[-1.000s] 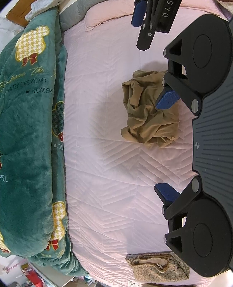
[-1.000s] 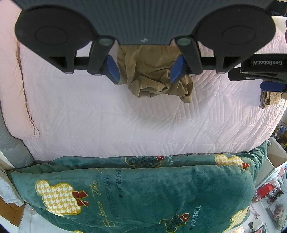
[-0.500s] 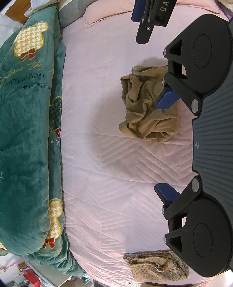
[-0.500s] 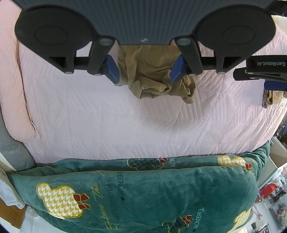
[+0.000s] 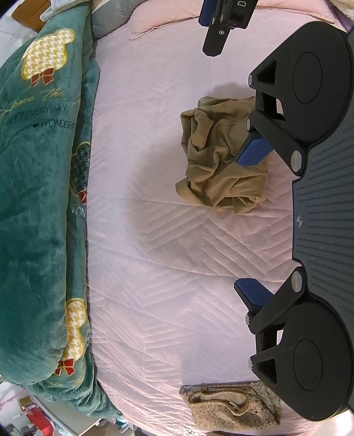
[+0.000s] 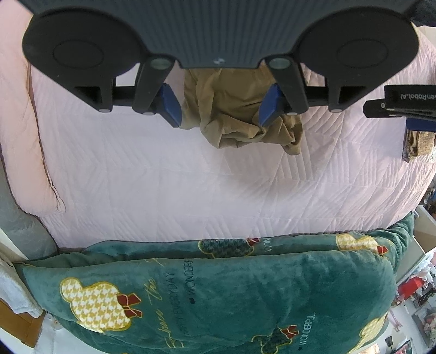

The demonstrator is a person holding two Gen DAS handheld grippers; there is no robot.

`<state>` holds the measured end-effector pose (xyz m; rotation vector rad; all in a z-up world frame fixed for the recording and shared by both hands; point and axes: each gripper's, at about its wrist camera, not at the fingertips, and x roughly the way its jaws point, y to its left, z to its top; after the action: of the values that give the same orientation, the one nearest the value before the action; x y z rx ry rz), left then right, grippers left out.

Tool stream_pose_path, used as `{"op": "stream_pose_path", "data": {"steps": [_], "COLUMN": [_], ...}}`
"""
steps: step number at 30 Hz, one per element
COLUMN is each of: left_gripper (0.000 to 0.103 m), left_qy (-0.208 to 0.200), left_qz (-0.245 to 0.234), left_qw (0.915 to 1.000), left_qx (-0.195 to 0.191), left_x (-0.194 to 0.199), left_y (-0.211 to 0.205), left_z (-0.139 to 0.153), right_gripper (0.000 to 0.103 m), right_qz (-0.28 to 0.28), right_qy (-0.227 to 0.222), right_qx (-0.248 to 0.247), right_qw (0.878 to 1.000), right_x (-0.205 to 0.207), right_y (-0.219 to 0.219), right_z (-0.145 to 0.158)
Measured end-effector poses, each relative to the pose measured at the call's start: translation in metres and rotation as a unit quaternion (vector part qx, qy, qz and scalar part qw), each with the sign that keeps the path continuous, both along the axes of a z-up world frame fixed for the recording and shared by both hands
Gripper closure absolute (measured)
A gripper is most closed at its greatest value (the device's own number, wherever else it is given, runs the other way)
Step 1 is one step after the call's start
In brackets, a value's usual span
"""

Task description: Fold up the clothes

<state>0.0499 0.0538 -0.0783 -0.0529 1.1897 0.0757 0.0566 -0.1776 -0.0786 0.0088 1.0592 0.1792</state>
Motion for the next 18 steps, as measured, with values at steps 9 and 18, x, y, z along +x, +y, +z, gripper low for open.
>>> {"op": "stream_pose_path", "data": {"steps": [9, 18], "left_gripper": [0.012, 0.012], "left_qy": [-0.005, -0.007], "left_qz": [0.0, 0.008], "left_qw": [0.9999, 0.9999], "left_qx": [0.011, 0.011], "left_x": [-0.018, -0.051], "left_y": [-0.004, -0.003], "left_z": [0.026, 0.043], "right_gripper": [0.04, 0.04], "right_qz": [0.012, 0.033], "right_qy": [-0.005, -0.042], "right_qx": [0.0, -0.017], "right_qw": [1.0, 0.998], "right_x": [-0.01, -0.023], "right_y": [-0.001, 0.004], "right_z": [0.022, 0.068]}}
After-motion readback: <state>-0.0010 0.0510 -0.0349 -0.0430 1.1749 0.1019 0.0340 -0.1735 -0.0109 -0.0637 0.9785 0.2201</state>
